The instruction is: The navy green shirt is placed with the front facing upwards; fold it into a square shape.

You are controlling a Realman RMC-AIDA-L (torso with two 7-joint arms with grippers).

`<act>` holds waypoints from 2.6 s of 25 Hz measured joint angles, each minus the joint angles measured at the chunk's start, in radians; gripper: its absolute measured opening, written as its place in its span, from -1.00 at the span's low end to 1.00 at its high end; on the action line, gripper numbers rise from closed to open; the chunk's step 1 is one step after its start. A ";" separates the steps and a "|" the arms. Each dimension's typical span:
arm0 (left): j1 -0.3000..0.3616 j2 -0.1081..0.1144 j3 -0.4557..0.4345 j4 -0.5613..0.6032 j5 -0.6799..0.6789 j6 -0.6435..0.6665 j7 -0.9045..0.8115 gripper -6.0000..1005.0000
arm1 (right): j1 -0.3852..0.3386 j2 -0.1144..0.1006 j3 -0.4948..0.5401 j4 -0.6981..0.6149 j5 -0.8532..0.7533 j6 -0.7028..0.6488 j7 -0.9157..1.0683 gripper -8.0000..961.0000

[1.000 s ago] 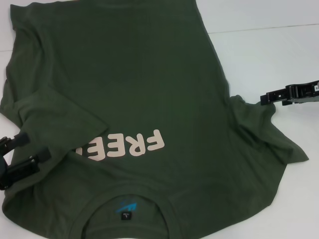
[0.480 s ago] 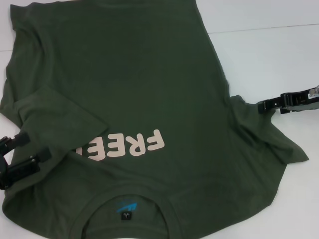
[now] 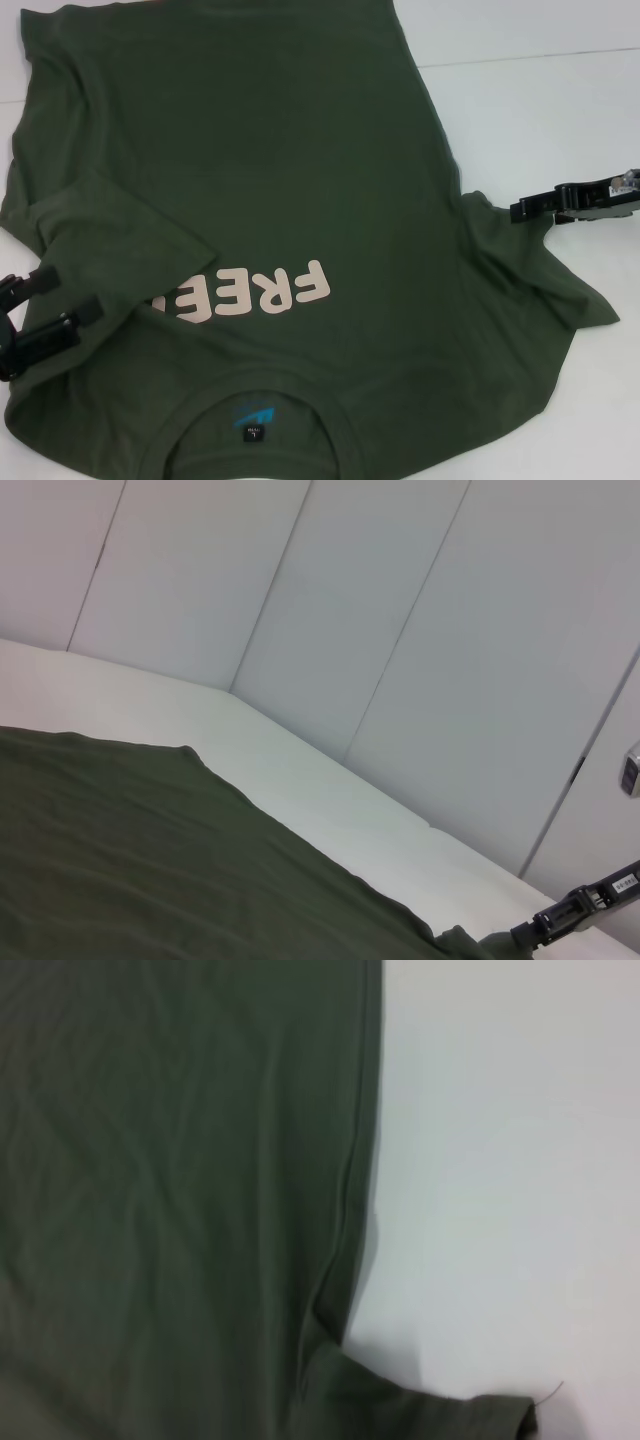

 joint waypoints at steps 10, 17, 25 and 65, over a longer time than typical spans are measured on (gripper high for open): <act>-0.005 0.000 0.000 0.000 -0.002 0.005 -0.001 0.80 | -0.004 -0.002 0.000 0.001 0.073 0.003 -0.013 0.41; -0.010 -0.001 0.000 0.005 -0.003 0.002 -0.002 0.80 | 0.000 -0.012 -0.002 0.011 0.070 -0.007 -0.007 -0.12; -0.011 -0.001 0.000 0.002 -0.003 0.001 -0.002 0.80 | -0.001 -0.014 -0.002 0.008 0.068 -0.045 -0.004 -0.66; -0.003 -0.001 -0.026 0.006 -0.003 0.000 0.001 0.79 | 0.178 0.033 -0.068 0.140 0.125 -0.069 0.034 -0.98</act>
